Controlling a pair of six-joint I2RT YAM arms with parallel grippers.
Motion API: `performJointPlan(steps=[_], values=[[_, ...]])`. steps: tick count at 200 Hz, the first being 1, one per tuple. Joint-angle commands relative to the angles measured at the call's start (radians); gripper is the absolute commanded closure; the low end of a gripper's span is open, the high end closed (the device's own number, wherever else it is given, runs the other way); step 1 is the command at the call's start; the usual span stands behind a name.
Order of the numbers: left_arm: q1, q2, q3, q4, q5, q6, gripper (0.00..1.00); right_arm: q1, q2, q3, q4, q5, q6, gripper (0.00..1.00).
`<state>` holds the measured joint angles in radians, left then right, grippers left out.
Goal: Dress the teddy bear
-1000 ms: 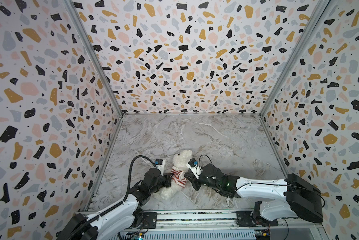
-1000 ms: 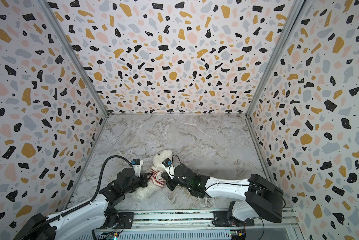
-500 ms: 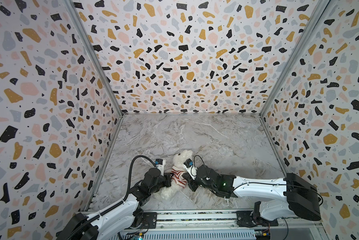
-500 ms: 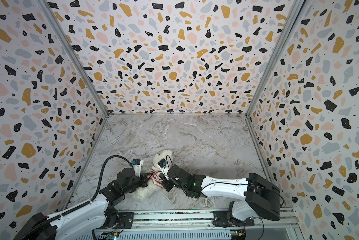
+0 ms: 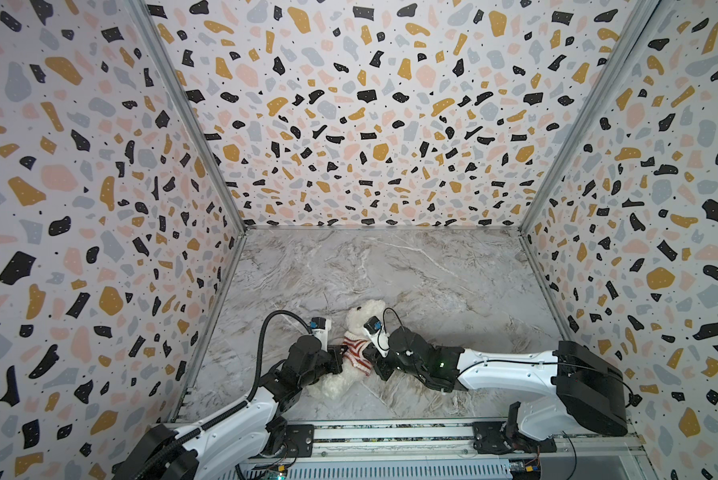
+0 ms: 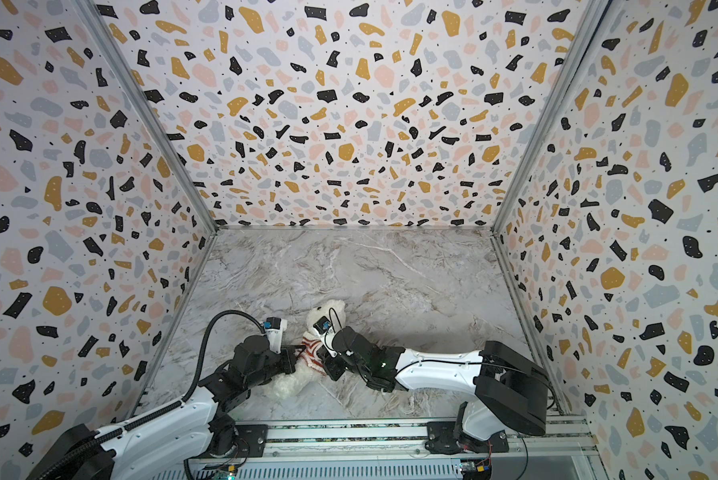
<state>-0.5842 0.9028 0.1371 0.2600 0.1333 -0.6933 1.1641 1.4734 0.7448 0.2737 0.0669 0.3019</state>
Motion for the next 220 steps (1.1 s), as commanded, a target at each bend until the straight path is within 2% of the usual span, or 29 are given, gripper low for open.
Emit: performJointPlan(steps=[1,39,54,66,100,150,171,193,220], values=[[0.007,0.016,-0.037,-0.103,-0.02,0.014,1.0,-0.013,0.01,0.02,0.023,-0.004,-0.017,0.68],[0.007,0.011,-0.037,-0.1,-0.014,0.015,1.0,-0.018,0.045,0.038,0.023,-0.009,-0.025,0.59],[0.007,0.009,-0.038,-0.096,-0.013,0.015,1.0,-0.019,0.059,0.045,0.022,-0.006,-0.024,0.59],[0.007,0.001,-0.041,-0.094,-0.009,0.015,1.0,-0.023,0.071,0.052,0.017,0.0,-0.022,0.62],[0.007,-0.037,-0.053,-0.093,-0.005,0.007,1.0,-0.025,0.08,0.073,-0.017,0.013,-0.019,0.82],[0.007,-0.058,-0.053,-0.096,-0.015,-0.001,1.0,-0.034,0.045,0.087,-0.118,0.037,-0.003,1.0],[0.007,-0.069,-0.052,-0.11,-0.036,-0.003,1.0,-0.032,-0.022,0.049,-0.091,-0.003,-0.033,1.0],[0.007,-0.06,-0.051,-0.117,-0.048,-0.002,1.0,-0.04,-0.104,-0.033,0.005,-0.108,-0.082,1.0],[0.007,-0.057,-0.045,-0.125,-0.058,0.001,1.0,-0.047,-0.148,-0.061,-0.005,-0.191,-0.151,1.0]])
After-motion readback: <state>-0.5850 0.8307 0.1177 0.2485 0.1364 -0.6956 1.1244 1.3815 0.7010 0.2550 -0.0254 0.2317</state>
